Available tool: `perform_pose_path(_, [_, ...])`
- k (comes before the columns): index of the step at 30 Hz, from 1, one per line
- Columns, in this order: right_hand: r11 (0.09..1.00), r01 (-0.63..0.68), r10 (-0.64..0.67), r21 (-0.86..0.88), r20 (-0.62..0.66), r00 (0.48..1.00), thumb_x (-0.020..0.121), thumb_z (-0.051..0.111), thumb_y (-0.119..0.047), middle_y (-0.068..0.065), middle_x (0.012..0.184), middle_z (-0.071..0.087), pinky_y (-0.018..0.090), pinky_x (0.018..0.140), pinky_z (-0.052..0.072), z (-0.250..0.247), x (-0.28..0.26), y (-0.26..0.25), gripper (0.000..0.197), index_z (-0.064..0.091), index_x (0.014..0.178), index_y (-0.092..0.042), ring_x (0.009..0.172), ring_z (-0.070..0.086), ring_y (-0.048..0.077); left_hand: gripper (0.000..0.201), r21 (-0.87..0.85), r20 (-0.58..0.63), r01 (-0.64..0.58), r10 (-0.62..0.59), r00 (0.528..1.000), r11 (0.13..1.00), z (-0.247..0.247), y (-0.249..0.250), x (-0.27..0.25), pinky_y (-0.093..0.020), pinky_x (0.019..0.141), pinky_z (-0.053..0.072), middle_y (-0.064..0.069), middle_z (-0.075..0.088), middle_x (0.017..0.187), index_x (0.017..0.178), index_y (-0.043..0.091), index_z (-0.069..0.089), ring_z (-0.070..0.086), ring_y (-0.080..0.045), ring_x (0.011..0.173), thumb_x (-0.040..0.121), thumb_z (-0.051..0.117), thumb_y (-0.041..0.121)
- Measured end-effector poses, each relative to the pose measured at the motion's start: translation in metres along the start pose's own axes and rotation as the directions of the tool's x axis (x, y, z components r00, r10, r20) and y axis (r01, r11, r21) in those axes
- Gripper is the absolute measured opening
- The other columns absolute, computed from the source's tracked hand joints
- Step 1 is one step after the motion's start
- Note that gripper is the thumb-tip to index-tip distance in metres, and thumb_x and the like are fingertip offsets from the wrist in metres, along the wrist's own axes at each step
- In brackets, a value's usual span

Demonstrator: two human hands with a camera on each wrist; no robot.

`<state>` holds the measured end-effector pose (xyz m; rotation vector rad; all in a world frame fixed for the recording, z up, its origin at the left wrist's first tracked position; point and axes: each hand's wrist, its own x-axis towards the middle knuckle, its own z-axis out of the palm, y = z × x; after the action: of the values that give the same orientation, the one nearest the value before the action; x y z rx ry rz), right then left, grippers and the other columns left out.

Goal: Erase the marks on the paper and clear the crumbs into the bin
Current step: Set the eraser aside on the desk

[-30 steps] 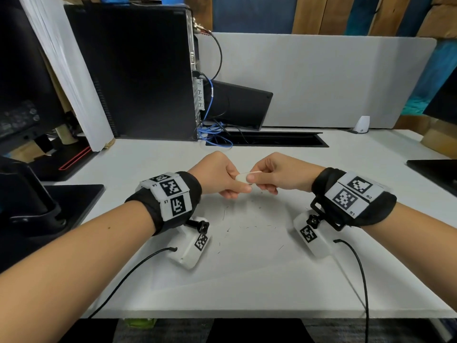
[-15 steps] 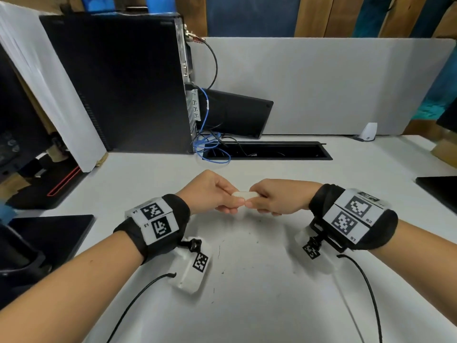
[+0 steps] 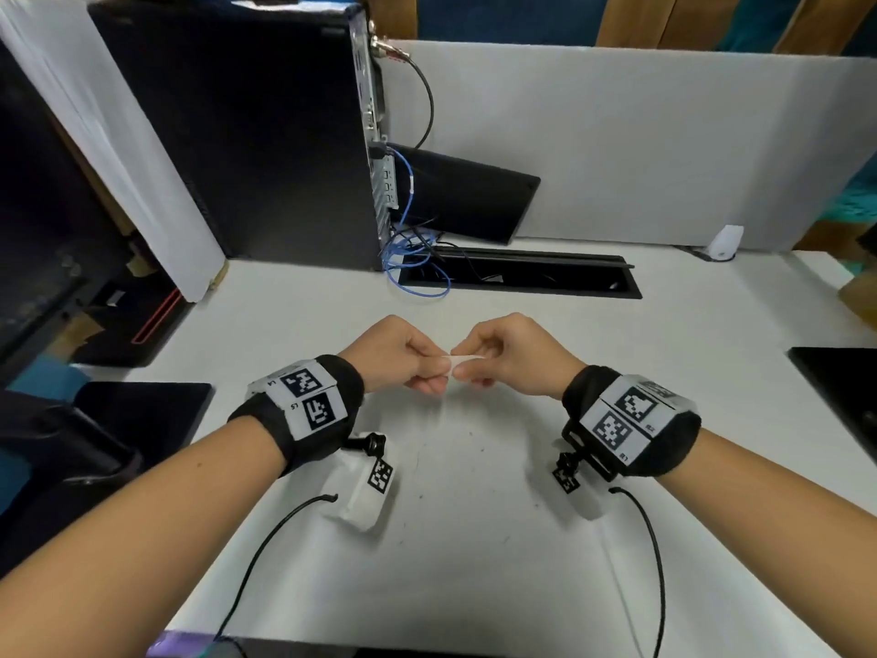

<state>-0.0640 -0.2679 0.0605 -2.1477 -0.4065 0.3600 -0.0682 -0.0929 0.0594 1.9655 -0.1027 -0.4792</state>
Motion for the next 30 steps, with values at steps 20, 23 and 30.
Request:
perform_pose_path(20, [0.948, -0.256, 0.244, -0.188, -0.081, 0.966, 0.084, 0.066, -0.012, 0.000, 0.052, 0.054, 0.012, 0.045, 0.040, 0.010, 0.006, 0.034, 0.029, 0.054, 0.058, -0.011, 0.042, 0.050, 0.008, 0.024, -0.122, -0.452, 0.273, -0.298, 0.841, 0.954, -0.047, -0.069, 0.013, -0.025, 0.072, 0.053, 0.012, 0.057, 0.039, 0.060, 0.012, 0.063, 0.055, -0.015, 0.054, 0.084, 0.065, 0.008])
perform_pose_path(23, [0.925, -0.243, 0.231, -0.292, -0.074, 0.970, 0.091, 0.054, -0.018, 0.012, 0.081, 0.064, 0.026, 0.061, 0.047, 0.021, 0.002, 0.036, 0.026, 0.063, 0.076, 0.001, 0.077, 0.060, 0.028, 0.011, -0.143, -0.523, 0.326, -0.351, 0.777, 0.935, -0.058, -0.083, 0.024, -0.030, 0.091, 0.050, -0.007, 0.066, 0.073, 0.075, 0.007, 0.068, 0.066, -0.030, 0.088, 0.085, 0.066, 0.012])
perform_pose_path(30, [0.710, -0.156, 0.346, -0.687, 0.147, 0.926, 0.096, 0.041, -0.028, 0.000, 0.148, 0.032, 0.044, 0.104, 0.026, 0.031, -0.011, 0.046, 0.035, 0.050, 0.129, -0.021, 0.130, 0.040, 0.023, 0.011, -0.100, -0.568, 0.389, -0.373, 0.734, 0.916, -0.073, -0.090, 0.039, -0.021, 0.079, 0.039, -0.009, 0.059, 0.082, 0.076, 0.011, 0.063, 0.052, -0.020, 0.085, 0.083, 0.068, 0.018])
